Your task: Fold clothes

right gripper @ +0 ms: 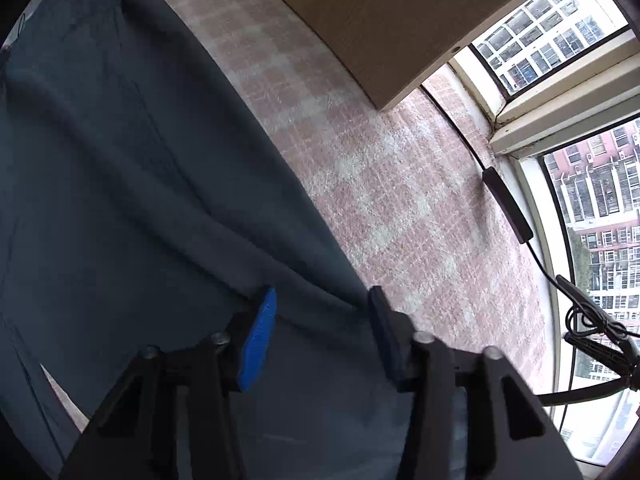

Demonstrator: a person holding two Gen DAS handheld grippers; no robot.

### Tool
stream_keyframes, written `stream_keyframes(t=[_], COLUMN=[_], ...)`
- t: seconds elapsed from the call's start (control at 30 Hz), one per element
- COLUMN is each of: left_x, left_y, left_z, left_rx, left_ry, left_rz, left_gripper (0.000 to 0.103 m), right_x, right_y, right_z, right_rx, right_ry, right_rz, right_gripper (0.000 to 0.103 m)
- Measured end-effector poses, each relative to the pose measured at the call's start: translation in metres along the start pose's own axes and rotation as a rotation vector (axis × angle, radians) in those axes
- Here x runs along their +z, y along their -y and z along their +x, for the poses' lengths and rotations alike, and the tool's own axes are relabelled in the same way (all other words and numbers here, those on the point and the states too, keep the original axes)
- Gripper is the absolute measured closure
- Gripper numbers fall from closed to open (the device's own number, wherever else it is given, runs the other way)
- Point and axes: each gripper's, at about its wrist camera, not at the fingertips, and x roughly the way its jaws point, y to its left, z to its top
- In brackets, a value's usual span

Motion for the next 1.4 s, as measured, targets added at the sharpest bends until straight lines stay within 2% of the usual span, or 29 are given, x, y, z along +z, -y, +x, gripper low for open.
stream_keyframes(t=[0.03, 0.07, 0.1, 0.13, 0.2, 0.27, 0.33, 0.43, 0.53, 0.6, 0.7, 0.77, 0.87, 1.0, 1.03, 1.1, 1.2, 1.27, 1.3, 1.4], left_x=[0.0, 0.0, 0.0, 0.0, -0.001, -0.001, 0.0, 0.003, 0.009, 0.013, 0.013, 0.011, 0.015, 0.053, 0.061, 0.071, 0.068, 0.068, 0.069, 0.077], left_y=[-0.004, -0.008, -0.012, -0.011, 0.007, 0.04, 0.079, 0.129, 0.157, 0.163, 0.165, 0.165, 0.163, 0.133, 0.124, 0.114, 0.119, 0.125, 0.127, 0.122], left_z=[0.002, 0.004, 0.006, 0.007, -0.003, -0.01, -0.008, 0.01, 0.035, 0.051, 0.068, 0.068, 0.049, 0.02, 0.02, 0.027, 0.045, 0.058, 0.063, 0.063], left_rx=[0.035, 0.07, 0.09, 0.079, 0.049, 0.041, 0.031, 0.029, 0.033, 0.023, 0.035, 0.042, 0.044, 0.055, 0.068, 0.071, 0.095, 0.104, 0.11, 0.115], left_ry=[0.002, -0.011, -0.034, -0.059, -0.047, -0.027, -0.031, -0.069, -0.124, -0.167, -0.214, -0.205, -0.141, -0.024, -0.019, -0.045, -0.081, -0.099, -0.11, -0.115], left_rz=[-0.007, -0.01, -0.012, 0.004, 0.1, 0.262, 0.441, 0.663, 0.766, 0.784, 0.797, 0.785, 0.777, 0.619, 0.581, 0.533, 0.573, 0.581, 0.58, 0.552], left_gripper=[0.103, 0.103, 0.103, 0.103, 0.103, 0.092, 0.068, 0.068, 0.068, 0.071, 0.101, 0.102, 0.102, 0.102, 0.102, 0.102, 0.102, 0.102, 0.097, 0.092], right_x=[-0.003, -0.006, -0.01, -0.014, -0.02, -0.022, -0.022, -0.02, -0.021, -0.026, -0.033, -0.038, -0.045, -0.052, -0.053, -0.054, -0.056, -0.054, -0.051, -0.041], right_y=[0.0, 0.0, -0.001, -0.002, -0.006, -0.007, -0.005, -0.004, -0.004, -0.002, 0.002, 0.005, 0.013, 0.025, 0.028, 0.033, 0.039, 0.044, 0.043, 0.037], right_z=[-0.001, -0.002, -0.005, -0.007, -0.016, -0.022, -0.026, -0.031, -0.037, -0.04, -0.045, -0.047, -0.047, -0.044, -0.042, -0.037, -0.029, -0.029, -0.031, -0.035], right_rx=[-0.013, -0.039, -0.025, -0.011, -0.015, -0.031, -0.009, 0.012, 0.03, 0.027, 0.023, 0.016, 0.005, -0.012, -0.014, -0.021, -0.037, -0.008, -0.005, -0.016], right_ry=[-0.012, -0.019, -0.028, -0.036, -0.019, -0.015, -0.012, -0.002, 0.017, 0.024, 0.034, 0.041, 0.033, 0.016, 0.011, 0.0, -0.018, -0.005, 0.005, 0.019], right_rz=[0.009, 0.01, 0.006, 0.002, -0.011, -0.011, 0.007, 0.027, 0.036, 0.047, 0.063, 0.073, 0.09, 0.115, 0.124, 0.137, 0.153, 0.186, 0.181, 0.135], right_gripper=[0.101, 0.1, 0.1, 0.1, 0.097, 0.087, 0.081, 0.081, 0.081, 0.08, 0.073, 0.066, 0.065, 0.062, 0.059, 0.057, 0.057, 0.057, 0.057, 0.057])
